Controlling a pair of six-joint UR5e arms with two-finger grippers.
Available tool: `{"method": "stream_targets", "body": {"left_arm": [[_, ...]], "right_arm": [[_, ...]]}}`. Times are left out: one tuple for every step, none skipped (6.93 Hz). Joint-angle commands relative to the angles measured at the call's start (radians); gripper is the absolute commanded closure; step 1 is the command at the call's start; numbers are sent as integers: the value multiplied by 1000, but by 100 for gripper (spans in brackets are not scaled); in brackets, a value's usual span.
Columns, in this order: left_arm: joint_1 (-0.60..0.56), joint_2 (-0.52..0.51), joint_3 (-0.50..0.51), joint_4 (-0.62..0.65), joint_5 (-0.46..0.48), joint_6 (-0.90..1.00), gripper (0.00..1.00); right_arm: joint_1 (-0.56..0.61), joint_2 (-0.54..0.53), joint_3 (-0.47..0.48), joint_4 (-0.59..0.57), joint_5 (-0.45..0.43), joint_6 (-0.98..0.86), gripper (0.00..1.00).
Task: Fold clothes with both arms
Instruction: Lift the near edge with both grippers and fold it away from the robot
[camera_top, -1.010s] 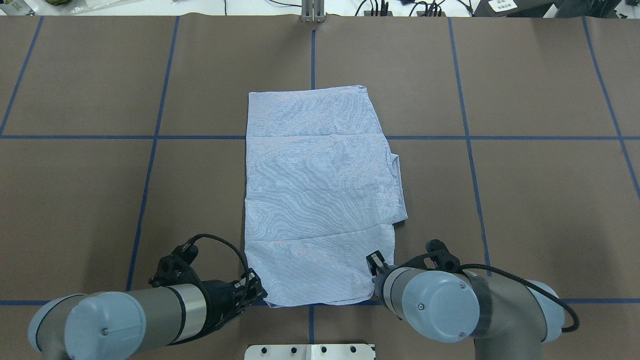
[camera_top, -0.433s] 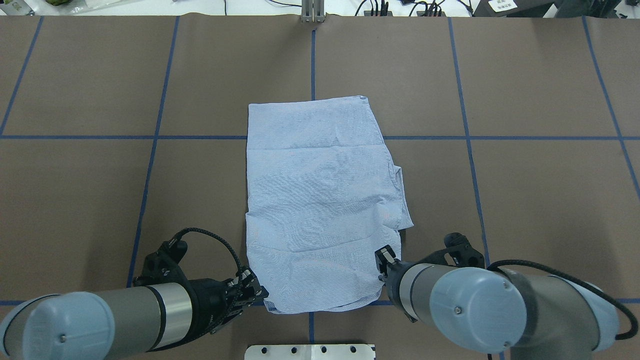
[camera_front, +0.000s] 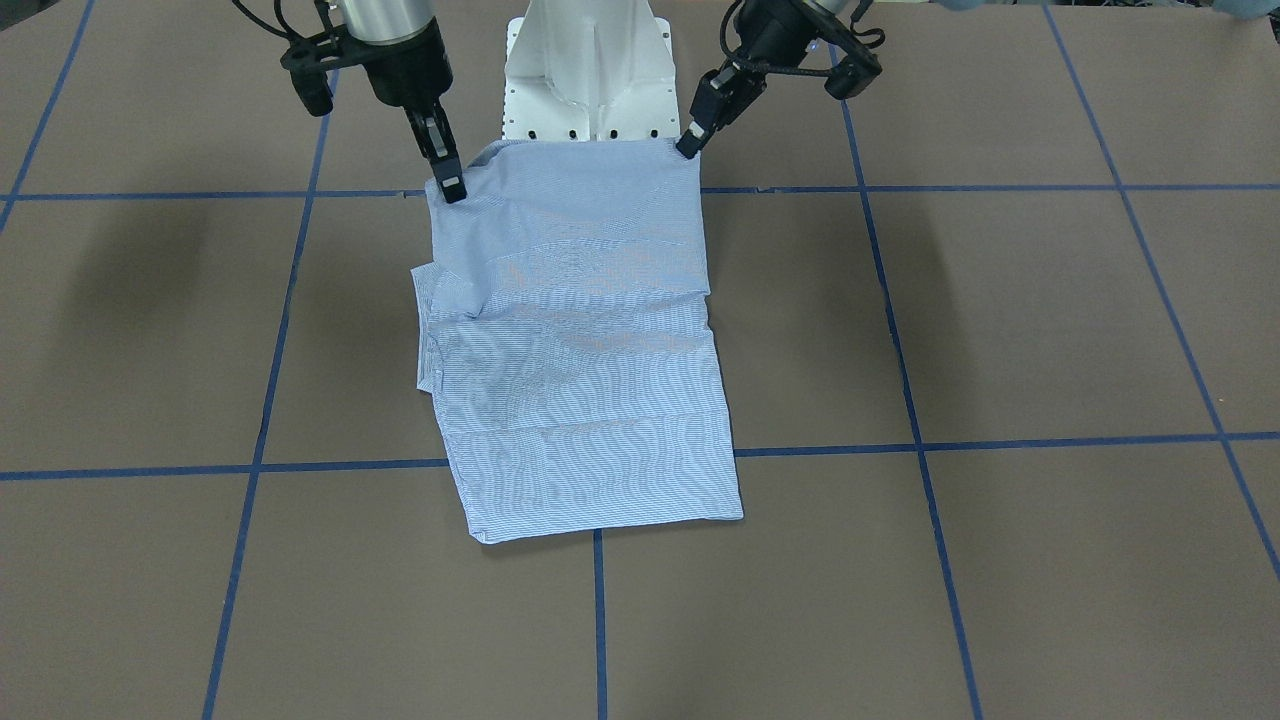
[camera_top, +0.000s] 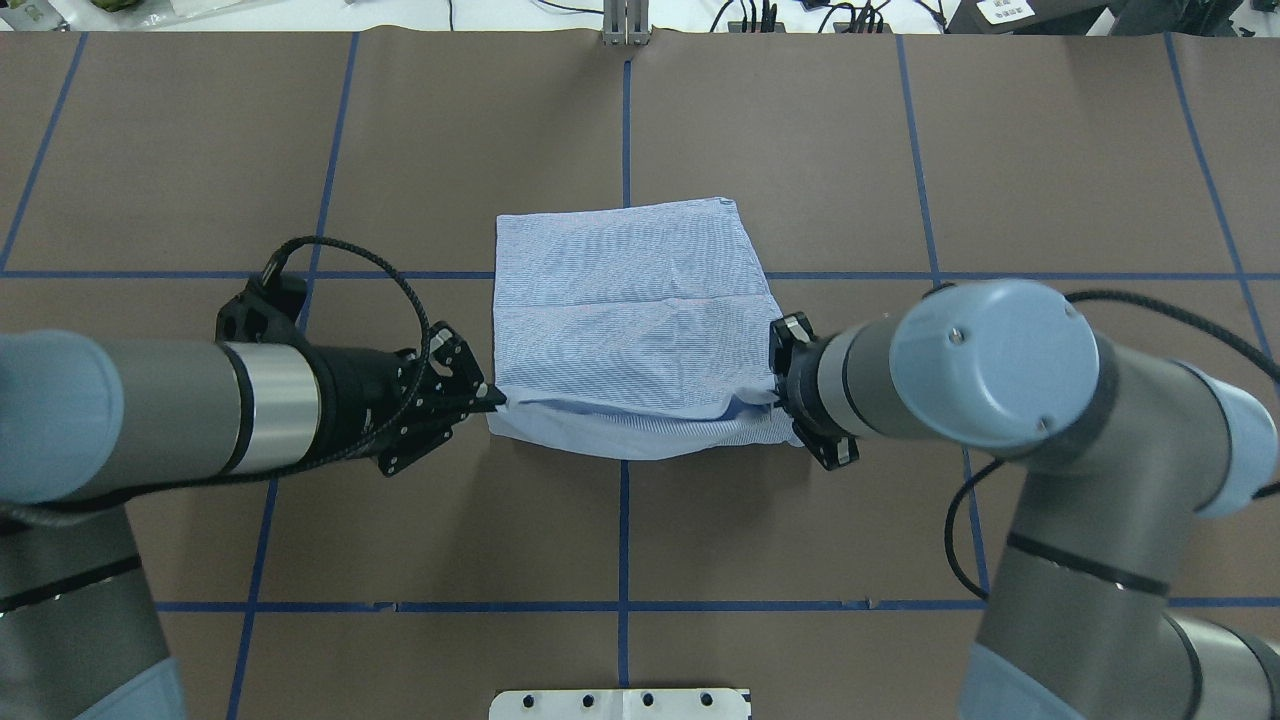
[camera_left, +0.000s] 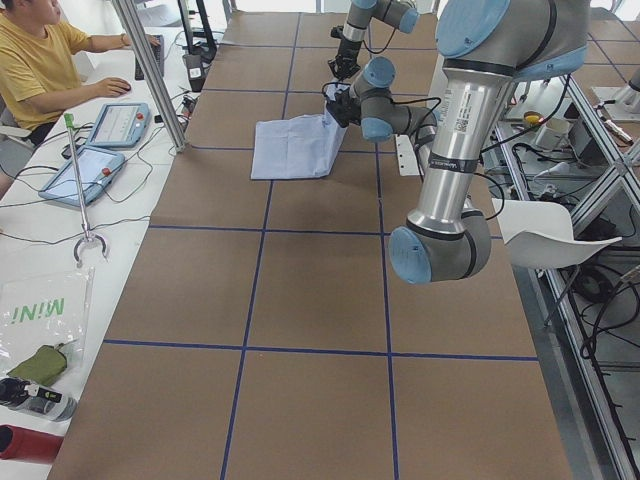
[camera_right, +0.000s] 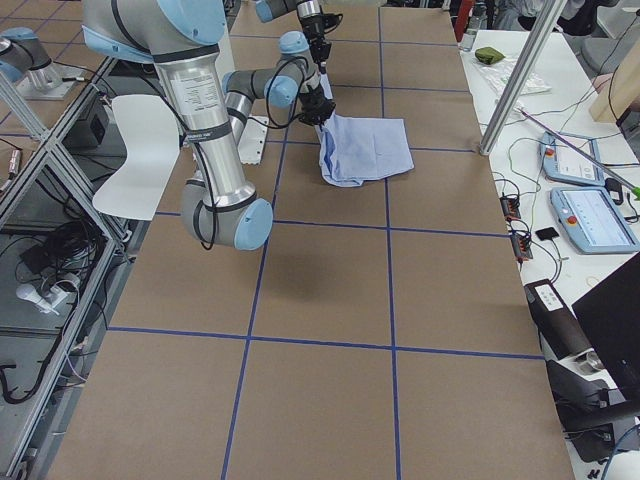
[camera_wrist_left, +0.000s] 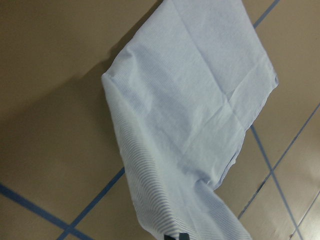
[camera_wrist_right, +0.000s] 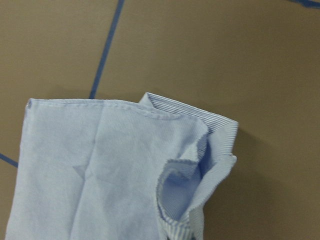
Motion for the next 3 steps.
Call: {"method": "stream_targets", "body": {"left_arm": [[-111,-97,164,5,-27,80,100],[-136,-135,244,-4,-27,115,100],[-162,-163,301,-6,-27,144,100]], "right_arm": [[127,110,-162,9,78,-112,100],[134,158,-246,11,80,-151,100],[150,212,-341,12,82,-194,100]]}}
